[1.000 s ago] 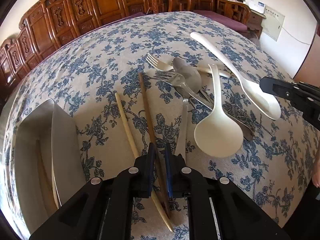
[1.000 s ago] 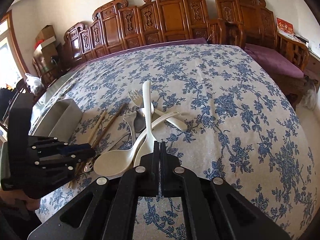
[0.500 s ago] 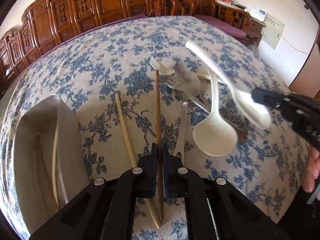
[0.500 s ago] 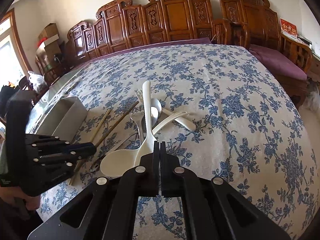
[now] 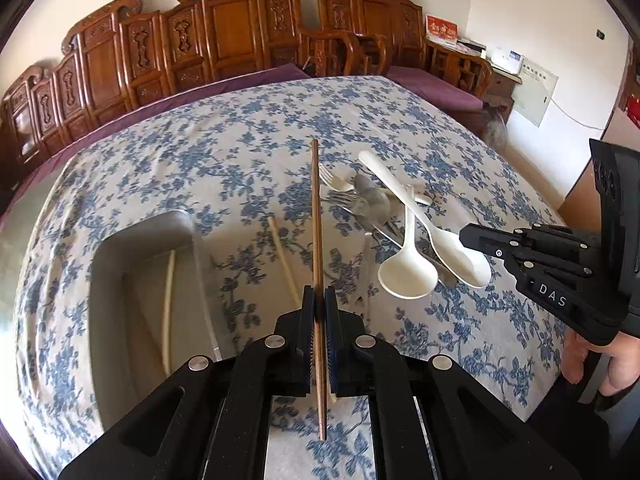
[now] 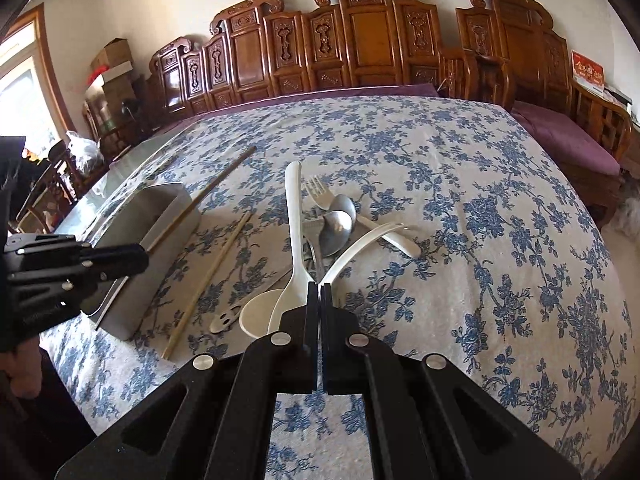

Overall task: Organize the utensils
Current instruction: 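Carry the brown chopstick into the tray and open the left tool while the right tool carries the spoon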

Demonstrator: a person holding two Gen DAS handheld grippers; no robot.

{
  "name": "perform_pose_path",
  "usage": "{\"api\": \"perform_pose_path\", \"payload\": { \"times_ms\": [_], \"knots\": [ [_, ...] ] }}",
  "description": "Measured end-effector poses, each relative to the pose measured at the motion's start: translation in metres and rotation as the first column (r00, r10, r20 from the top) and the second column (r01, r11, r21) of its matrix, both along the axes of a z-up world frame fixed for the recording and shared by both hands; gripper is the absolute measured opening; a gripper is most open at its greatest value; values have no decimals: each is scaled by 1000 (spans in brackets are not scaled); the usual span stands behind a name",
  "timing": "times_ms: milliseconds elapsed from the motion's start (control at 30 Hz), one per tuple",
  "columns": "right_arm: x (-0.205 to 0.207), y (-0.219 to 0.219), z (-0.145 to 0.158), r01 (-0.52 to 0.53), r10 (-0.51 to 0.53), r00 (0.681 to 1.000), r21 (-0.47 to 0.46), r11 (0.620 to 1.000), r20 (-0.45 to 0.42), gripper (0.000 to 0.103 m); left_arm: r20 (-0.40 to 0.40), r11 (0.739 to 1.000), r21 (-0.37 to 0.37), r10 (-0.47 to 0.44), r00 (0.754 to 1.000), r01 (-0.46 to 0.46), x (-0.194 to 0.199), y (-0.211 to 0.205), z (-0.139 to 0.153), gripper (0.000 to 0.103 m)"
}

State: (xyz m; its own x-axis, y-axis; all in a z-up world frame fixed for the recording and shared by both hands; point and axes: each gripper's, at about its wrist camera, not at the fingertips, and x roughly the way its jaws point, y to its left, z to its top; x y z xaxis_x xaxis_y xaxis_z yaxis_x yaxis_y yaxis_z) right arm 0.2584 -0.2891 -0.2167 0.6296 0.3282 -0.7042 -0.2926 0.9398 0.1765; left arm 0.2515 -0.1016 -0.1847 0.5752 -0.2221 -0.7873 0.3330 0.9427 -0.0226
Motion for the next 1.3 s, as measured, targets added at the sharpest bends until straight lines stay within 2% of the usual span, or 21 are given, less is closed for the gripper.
{"api": "perform_pose_path", "payload": {
  "times_ms": [367, 700, 1033, 1300],
  "knots": [
    [-16, 25, 16, -73, 72, 996, 19, 997, 44, 2, 3, 997, -20, 74, 997, -74, -13, 52, 16, 4],
    [-28, 46, 25, -121, 120, 991, 21, 992, 67, 2, -8, 989, -13, 148, 989, -148, -11, 90, 16, 4],
    [-29, 54, 20, -142, 141, 988, 10, 990, 56, 2, -67, 976, 35, 218, 974, -216, 7, 117, -18, 4],
    [-27, 54, 18, -145, 144, 988, 15, 989, 47, 2, -113, 975, 63, 218, 969, -212, 18, 115, -37, 4]
  ]
}}
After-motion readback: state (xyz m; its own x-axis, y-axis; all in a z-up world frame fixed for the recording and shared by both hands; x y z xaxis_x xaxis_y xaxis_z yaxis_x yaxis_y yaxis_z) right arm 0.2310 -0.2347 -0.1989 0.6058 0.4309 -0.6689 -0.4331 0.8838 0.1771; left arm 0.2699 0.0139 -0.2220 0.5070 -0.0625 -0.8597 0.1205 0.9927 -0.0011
